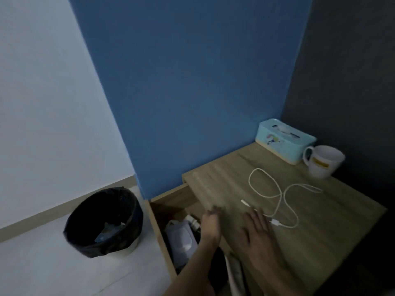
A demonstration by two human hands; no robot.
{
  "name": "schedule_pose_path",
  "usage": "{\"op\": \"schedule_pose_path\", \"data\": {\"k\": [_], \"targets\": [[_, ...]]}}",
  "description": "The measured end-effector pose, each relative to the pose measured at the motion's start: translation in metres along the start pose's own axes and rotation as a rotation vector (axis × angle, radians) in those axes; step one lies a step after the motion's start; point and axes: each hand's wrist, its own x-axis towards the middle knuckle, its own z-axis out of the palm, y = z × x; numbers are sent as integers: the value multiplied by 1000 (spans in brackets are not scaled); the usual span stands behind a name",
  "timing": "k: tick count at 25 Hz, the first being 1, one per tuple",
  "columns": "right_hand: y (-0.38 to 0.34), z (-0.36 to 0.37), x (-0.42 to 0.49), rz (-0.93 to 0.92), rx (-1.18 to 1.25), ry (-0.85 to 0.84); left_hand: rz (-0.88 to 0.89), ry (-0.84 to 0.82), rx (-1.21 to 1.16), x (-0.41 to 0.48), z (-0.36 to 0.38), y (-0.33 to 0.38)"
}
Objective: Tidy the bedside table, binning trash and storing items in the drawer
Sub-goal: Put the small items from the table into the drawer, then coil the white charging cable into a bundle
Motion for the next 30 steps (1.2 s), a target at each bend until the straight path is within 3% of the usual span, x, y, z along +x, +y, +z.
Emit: {"op": "schedule_pose_path", "data": {"k": [5, 24, 28, 30], "targets": [[0, -6, 5, 3, -22, -4, 85, 26, 179, 2, 1, -13], [6, 1, 8, -36, -16, 22, 108, -6, 416, -19, -2, 7], [8, 0, 8, -79, 72, 173, 95, -63, 479, -29, -4, 17], [14, -6, 10, -2, 110, 304, 117, -117, 560, -36, -5, 20]]}}
